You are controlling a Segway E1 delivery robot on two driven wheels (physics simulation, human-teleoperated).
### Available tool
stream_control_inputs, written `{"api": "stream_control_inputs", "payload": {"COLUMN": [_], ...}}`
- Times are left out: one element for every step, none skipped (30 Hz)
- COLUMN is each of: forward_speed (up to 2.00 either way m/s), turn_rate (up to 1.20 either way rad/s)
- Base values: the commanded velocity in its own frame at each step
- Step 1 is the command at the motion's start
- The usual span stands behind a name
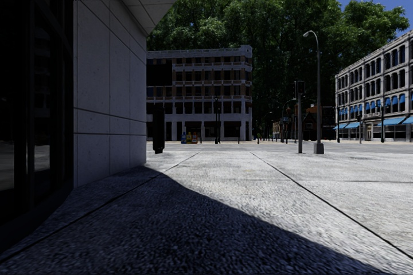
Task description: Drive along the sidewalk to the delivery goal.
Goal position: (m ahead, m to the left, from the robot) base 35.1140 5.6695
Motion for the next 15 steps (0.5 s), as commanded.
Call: {"api": "stream_control_inputs", "payload": {"forward_speed": [1.04,1.04,1.04,1.04,1.04,1.04,1.04,1.04,1.04,1.04,1.04,1.04,1.04,1.04,1.04], "turn_rate": [0.0,0.0,0.0,0.0,0.0,0.0,0.0,0.0,0.0,0.0,0.0,0.0,0.0,0.0,0.0]}}
